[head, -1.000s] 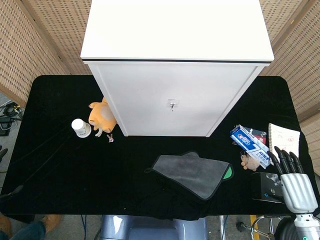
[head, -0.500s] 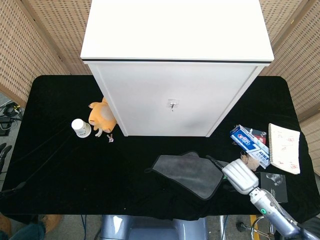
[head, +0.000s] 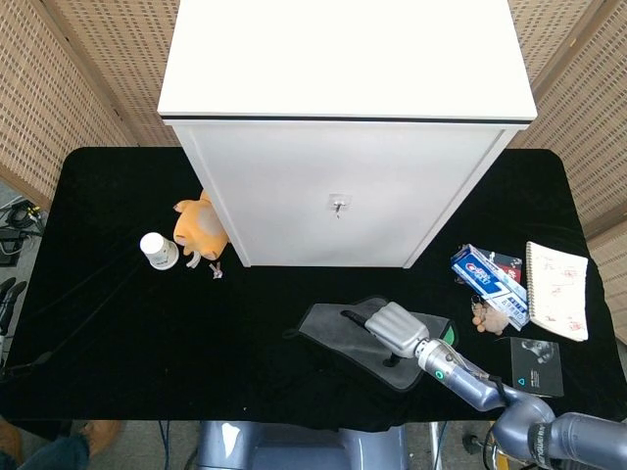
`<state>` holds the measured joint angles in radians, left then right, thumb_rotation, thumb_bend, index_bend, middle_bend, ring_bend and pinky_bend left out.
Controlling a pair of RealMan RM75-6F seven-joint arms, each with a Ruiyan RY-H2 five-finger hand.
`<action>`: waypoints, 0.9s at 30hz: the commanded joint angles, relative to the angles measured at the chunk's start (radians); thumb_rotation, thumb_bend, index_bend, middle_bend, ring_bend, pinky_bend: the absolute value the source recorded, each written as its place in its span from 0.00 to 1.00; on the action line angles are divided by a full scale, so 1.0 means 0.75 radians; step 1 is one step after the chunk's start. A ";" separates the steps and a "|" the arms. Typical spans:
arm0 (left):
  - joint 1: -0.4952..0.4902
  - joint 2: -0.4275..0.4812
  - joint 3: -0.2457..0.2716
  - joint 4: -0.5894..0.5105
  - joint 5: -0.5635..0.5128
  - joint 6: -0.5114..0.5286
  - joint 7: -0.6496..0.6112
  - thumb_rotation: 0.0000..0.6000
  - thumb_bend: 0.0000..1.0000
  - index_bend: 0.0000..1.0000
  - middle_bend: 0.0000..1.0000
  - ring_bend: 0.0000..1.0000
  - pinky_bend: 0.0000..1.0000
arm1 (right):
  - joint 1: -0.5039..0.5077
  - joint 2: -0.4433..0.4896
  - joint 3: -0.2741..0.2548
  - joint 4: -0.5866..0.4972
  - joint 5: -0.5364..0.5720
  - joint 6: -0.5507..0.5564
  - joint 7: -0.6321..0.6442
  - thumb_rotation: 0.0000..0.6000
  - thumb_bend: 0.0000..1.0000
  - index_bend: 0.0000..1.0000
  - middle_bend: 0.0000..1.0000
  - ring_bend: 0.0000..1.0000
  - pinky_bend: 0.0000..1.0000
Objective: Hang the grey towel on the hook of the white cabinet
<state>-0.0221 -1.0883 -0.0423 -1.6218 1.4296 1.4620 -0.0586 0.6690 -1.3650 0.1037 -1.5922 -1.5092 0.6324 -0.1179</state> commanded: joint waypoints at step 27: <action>-0.013 -0.013 0.002 0.010 -0.020 -0.021 0.019 1.00 0.00 0.00 0.00 0.00 0.00 | 0.231 -0.335 -0.080 0.236 0.677 0.057 -0.498 1.00 0.40 0.51 0.96 0.97 1.00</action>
<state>-0.0318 -1.0974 -0.0411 -1.6145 1.4143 1.4464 -0.0448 0.8462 -1.6135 0.0450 -1.4169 -0.9991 0.6676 -0.5021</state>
